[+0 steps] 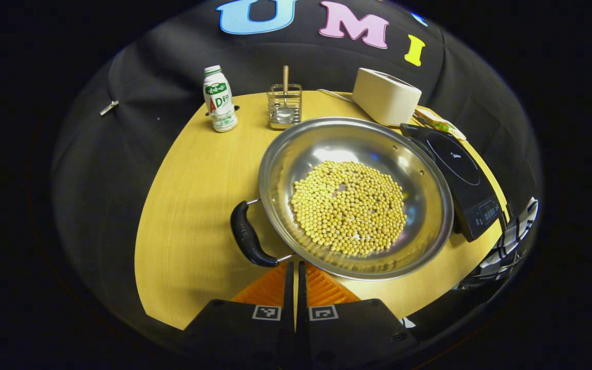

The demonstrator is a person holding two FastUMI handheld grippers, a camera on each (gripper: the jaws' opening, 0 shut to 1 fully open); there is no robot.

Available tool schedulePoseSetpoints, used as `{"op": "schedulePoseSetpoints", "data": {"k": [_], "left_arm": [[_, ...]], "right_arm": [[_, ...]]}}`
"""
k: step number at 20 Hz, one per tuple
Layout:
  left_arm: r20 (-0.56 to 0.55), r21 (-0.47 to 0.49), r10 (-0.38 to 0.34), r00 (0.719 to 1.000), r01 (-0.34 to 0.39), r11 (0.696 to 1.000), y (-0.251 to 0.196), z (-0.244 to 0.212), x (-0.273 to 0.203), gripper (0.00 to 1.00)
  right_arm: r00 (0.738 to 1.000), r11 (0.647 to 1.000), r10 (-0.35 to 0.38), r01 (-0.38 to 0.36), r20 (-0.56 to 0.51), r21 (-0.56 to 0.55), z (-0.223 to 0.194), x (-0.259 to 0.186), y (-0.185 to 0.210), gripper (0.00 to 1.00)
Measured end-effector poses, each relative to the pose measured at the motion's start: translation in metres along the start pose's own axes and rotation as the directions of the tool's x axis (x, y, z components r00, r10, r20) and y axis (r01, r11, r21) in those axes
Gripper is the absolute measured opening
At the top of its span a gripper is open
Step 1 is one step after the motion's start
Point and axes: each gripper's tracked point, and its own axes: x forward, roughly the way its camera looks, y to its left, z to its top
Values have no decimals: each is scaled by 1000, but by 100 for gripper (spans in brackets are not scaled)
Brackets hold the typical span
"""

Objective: First push the handle of the pot to place it horizontally, then grasp the pot with both hands and set it on the induction cooktop.

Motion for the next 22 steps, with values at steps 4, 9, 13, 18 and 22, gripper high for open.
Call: {"op": "schedulePoseSetpoints", "data": {"k": [4, 9, 13, 18, 22], "left_arm": [[16, -34, 20, 1000, -19, 999, 22, 14, 8, 5], [28, -60, 40, 999, -38, 997, 44, 32, 19, 5], [43, -81, 53, 998, -50, 995, 56, 43, 22, 5], [75, -116, 90, 993, -81, 990, 67, 41, 4, 5], [137, -175, 99, 986, -74, 982, 75, 51, -27, 7]], "right_arm": [[1000, 1000, 8, -8, -24, 3, -7, 3, 4, 98], [997, 1000, 2, 0, -75, 20, -22, 2, 0, 98], [995, 1000, -1, 4, -101, 25, -27, 3, -1, 98], [988, 998, 50, -46, -145, 35, -43, 9, 20, 98], [971, 988, 152, -142, -185, 64, -55, 22, 60, 98]]}}
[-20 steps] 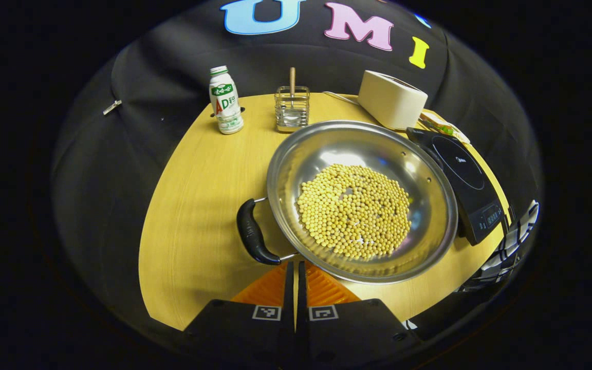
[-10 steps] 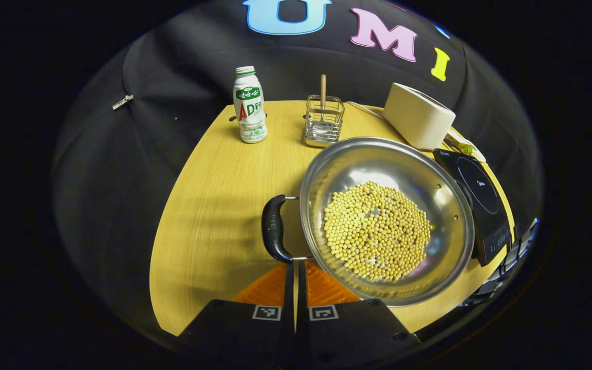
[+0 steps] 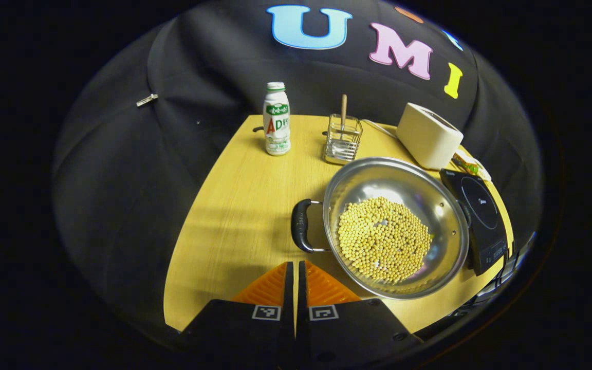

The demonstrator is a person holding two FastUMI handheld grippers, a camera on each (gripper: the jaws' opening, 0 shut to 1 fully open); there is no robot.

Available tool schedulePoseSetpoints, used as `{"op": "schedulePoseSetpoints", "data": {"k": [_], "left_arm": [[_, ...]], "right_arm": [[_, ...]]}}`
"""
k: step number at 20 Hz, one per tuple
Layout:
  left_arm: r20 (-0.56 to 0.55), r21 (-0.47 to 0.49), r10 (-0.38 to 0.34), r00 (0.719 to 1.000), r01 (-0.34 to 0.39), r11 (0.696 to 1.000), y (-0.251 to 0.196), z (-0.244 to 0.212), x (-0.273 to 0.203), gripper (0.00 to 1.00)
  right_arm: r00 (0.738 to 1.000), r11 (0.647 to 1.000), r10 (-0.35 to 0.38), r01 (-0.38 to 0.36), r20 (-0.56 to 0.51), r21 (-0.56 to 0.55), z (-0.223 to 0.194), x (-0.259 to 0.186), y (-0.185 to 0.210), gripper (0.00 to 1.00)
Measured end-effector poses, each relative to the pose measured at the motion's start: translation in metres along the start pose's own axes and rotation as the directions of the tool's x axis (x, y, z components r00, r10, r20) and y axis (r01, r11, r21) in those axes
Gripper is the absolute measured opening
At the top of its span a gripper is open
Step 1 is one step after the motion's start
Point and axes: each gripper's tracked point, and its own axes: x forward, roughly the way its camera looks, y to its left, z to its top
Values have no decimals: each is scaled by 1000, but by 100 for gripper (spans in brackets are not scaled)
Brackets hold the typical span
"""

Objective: First push the handle of the pot to place it horizontally, then grasp the pot with both hands and set it on the induction cooktop.

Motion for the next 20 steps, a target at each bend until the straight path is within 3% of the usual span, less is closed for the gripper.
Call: {"op": "schedulePoseSetpoints", "data": {"k": [2, 4, 7, 9, 15, 20], "left_arm": [[53, -50, -10, 999, 13, 999, 2, 17, -11, 8], [114, -96, -17, 993, 28, 995, 4, 36, -20, 22], [158, -102, -24, 987, 41, 994, 7, 51, -23, 73], [150, -105, -21, 988, 37, 994, 8, 51, -19, 94], [187, -159, -106, 977, 136, 978, -11, 60, 8, 96], [170, -131, -175, 970, 198, 971, -20, 59, 37, 93]], "right_arm": [[997, 998, 61, -60, -39, 12, -9, 14, 24, 98], [983, 989, 147, -145, -113, 32, -24, 26, 58, 98], [957, 973, 232, -231, -176, 32, -37, 41, 96, 99], [929, 960, 277, -278, -245, 34, -54, 50, 117, 99], [864, 941, 331, -333, -380, 64, -104, 85, 154, 100], [822, 951, 298, -297, -485, 80, -157, 112, 165, 100]]}}
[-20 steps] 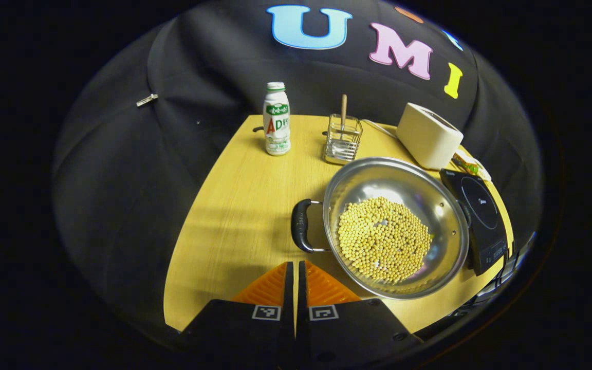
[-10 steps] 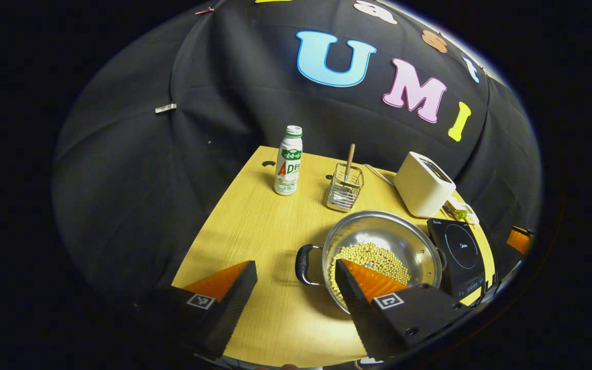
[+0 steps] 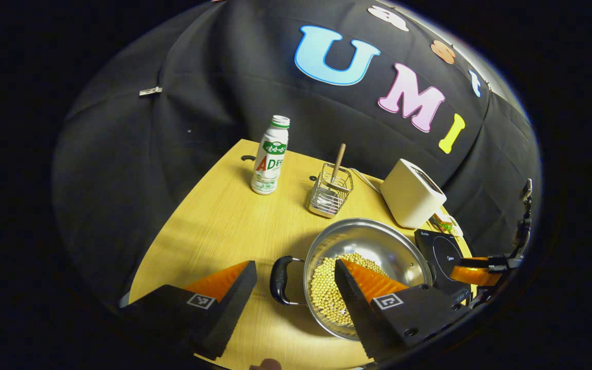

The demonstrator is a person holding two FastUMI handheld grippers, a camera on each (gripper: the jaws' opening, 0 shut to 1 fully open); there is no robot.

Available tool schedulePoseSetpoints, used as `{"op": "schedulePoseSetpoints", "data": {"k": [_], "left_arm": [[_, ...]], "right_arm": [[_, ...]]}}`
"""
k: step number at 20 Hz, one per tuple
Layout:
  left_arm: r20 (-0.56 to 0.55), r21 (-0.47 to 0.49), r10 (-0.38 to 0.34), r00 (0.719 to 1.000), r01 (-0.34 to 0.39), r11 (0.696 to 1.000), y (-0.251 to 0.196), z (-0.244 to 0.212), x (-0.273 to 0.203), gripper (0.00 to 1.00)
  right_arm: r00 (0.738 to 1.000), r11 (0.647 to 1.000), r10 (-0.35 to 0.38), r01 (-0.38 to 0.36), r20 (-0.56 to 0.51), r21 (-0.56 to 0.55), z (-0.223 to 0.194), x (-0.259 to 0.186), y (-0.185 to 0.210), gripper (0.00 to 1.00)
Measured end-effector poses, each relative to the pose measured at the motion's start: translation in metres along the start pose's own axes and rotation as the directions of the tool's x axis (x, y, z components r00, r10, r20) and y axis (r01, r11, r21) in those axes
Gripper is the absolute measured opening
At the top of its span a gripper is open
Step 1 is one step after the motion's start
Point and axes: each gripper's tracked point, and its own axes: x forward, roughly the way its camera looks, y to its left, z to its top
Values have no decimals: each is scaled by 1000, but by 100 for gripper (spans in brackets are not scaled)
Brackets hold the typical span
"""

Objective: First push the handle of the pot to place it horizontally, then grasp the pot with both hands and set it on the induction cooktop.

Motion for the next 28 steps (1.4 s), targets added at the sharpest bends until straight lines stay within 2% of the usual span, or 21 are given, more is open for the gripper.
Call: {"op": "schedulePoseSetpoints", "data": {"k": [1, 7, 14, 15, 16, 17, 18, 19, 20, 21, 22, 23, 26, 28], "left_arm": [[-8, 5, -7, 1000, 7, 1000, 1, -1, 5, 95], [-72, 18, -26, 997, 28, 999, 7, -21, 34, 96], [-163, 52, -54, 985, 64, 997, 3, -46, 57, 94], [-176, 52, -55, 983, 65, 997, 2, -48, 59, 87], [-190, 55, -54, 980, 66, 996, 3, -50, 62, 90], [-206, 63, -54, 977, 68, 996, 3, -52, 64, 84], [-218, 71, -52, 974, 70, 995, 3, -54, 63, 82], [-225, 80, -38, 974, 58, 995, 6, -55, 65, 74], [-238, 82, -34, 971, 55, 995, 7, -56, 65, 70], [-249, 83, -36, 968, 58, 995, 7, -58, 64, 66], [-258, 85, -33, 966, 57, 995, 8, -60, 67, 71], [-269, 81, -36, 963, 60, 995, 8, -61, 67, 66], [-303, 38, -32, 952, 46, 998, 9, -66, 67, 65], [-302, 19, -33, 953, 40, 999, 8, -66, 67, 62]], "right_arm": [[1000, 1000, 1, -1, -9, 8, -3, 8, 1, 99], [997, 997, -28, 33, -70, 64, -11, 46, -7, 99], [990, 994, 4, 11, -140, 104, -30, 78, -1, 94], [989, 994, 9, 7, -148, 108, -32, 83, 2, 90], [988, 994, 15, 2, -156, 112, -35, 86, 3, 90], [987, 994, 4, 13, -163, 109, -37, 90, 1, 80], [985, 994, 7, 12, -173, 108, -39, 90, 2, 78], [984, 995, -12, 30, -180, 96, -42, 91, -3, 78], [985, 995, -19, 35, -174, 93, -41, 89, -6, 70], [985, 994, -11, 30, -173, 109, -42, 94, -6, 69], [983, 992, 0, 22, -184, 120, -44, 94, -5, 67], [980, 991, 5, 22, -201, 132, -46, 91, -5, 67], [981, 982, -12, 48, -194, 180, -45, 93, -7, 60], [976, 979, -16, 60, -217, 197, -48, 89, -7, 61]]}}
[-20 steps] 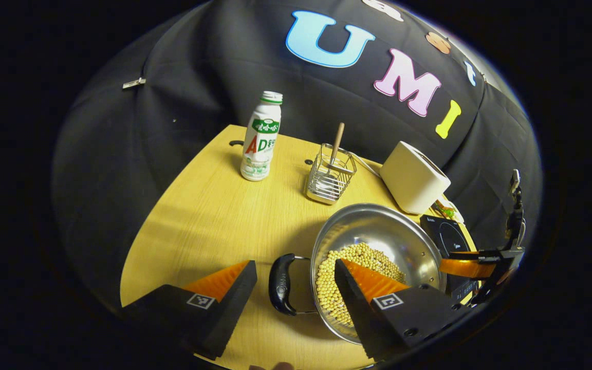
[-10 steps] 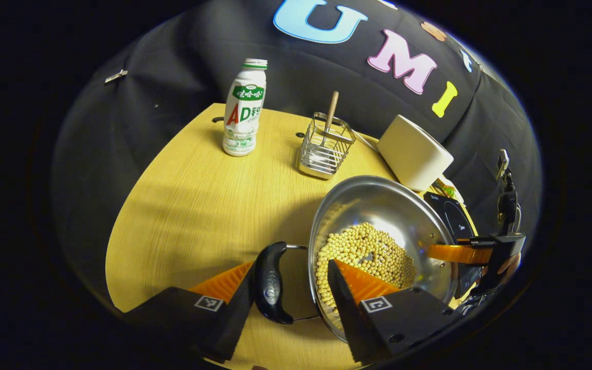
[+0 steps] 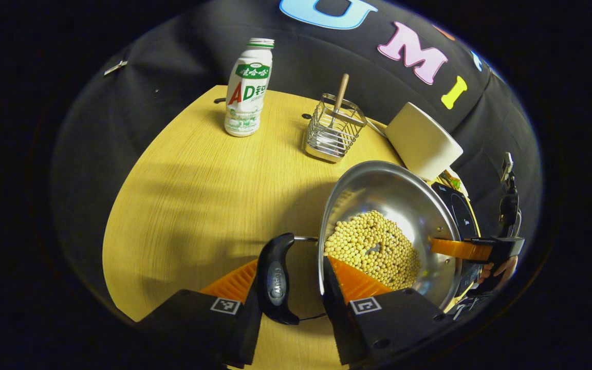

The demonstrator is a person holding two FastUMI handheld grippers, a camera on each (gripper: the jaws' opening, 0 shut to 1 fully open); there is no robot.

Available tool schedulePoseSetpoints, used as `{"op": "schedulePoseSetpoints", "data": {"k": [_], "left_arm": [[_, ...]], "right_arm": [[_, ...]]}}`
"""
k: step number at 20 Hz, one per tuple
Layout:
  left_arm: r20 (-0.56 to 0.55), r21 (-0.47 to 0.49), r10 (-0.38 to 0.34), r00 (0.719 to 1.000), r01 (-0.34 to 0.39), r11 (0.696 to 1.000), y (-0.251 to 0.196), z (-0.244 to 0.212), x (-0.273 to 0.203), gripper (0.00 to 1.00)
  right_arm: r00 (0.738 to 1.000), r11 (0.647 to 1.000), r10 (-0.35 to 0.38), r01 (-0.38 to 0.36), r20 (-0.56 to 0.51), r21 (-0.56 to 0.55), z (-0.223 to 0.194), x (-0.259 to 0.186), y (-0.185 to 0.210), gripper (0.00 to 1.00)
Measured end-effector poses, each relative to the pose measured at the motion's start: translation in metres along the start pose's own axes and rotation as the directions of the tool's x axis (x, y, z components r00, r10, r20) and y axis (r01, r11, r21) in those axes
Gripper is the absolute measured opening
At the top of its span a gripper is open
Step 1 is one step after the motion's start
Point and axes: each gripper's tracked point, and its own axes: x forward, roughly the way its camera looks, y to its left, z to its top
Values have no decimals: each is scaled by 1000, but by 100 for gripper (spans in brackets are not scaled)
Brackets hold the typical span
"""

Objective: First push the handle of the pot to place it horizontally, then grasp the pot with both hands and set it on the induction cooktop.

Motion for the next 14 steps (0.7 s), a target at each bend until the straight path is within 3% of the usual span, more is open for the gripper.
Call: {"op": "schedulePoseSetpoints", "data": {"k": [3, 9, 14], "left_arm": [[-6, -7, 16, 1000, -16, 1000, -1, -3, -2, 58], [-14, -5, 33, 999, -33, 999, -10, -12, -20, 54], [13, 25, 23, 1000, -24, 999, -46, 2, -42, 54]], "right_arm": [[1000, 1000, 4, -4, -18, -4, -2, 1, 1, 54], [999, 999, 6, -7, -42, -38, -10, -22, -1, 54], [1000, 998, 19, -19, -7, -56, 9, -56, -15, 54]]}}
